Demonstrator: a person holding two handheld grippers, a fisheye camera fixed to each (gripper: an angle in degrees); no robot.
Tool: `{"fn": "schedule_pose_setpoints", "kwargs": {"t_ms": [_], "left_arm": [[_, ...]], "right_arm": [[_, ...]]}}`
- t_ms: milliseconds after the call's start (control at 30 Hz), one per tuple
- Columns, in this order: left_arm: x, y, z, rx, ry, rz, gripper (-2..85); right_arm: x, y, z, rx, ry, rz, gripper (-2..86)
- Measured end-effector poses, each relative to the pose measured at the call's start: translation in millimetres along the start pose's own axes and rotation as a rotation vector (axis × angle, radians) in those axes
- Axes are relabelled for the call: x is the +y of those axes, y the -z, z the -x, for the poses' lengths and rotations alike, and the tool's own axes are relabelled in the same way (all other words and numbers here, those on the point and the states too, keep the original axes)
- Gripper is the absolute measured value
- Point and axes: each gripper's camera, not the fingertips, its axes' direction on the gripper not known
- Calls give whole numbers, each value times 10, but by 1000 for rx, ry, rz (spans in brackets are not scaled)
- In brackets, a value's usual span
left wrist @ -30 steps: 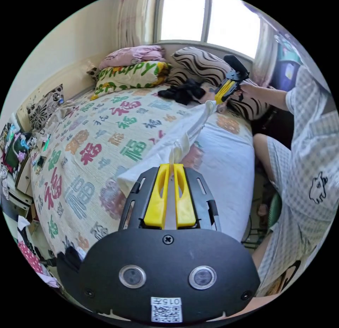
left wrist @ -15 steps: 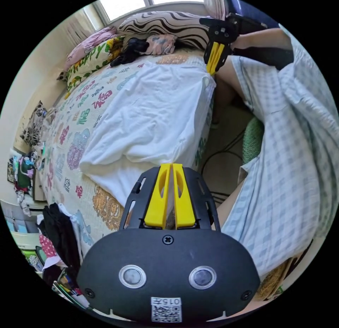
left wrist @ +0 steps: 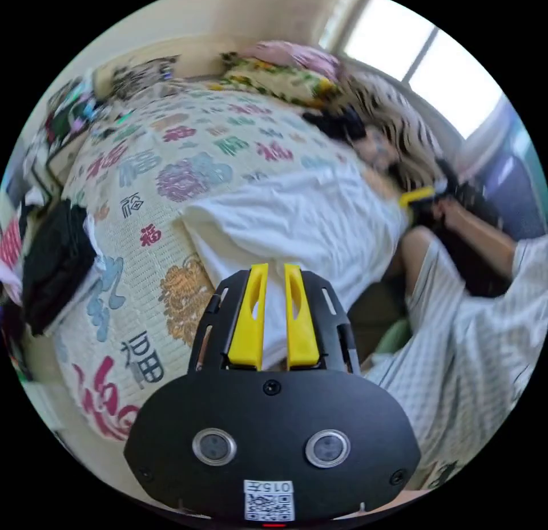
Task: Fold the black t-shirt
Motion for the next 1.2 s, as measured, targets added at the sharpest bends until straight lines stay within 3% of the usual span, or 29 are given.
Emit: {"fn": "schedule_pose_setpoints", "kwargs": {"t_ms": [133, 333, 533, 667, 1000, 1200], "left_arm": [[-184, -134, 906, 190, 358, -122, 110], [-215, -439, 1669, 217, 616, -98, 114], [-295, -543, 1908, 196, 544, -23, 60], [-284, -418, 2124, 269, 557, -88, 5], [-242, -537, 2239, 195, 554, 14, 12], [219, -165, 1963, 129, 513, -87, 46]], "right_arm": [[-259, 132, -649, -207, -201, -173, 84], [-556, -125, -1382, -348, -362, -130, 106], [-684, -350, -1684, -352, -389, -68, 41], [-656, -320, -1819, -375, -411, -112, 4], [-819, -610, -1794, -214, -387, 9, -7], [-488, -737, -1494, -104, -371, -29, 19]]}}
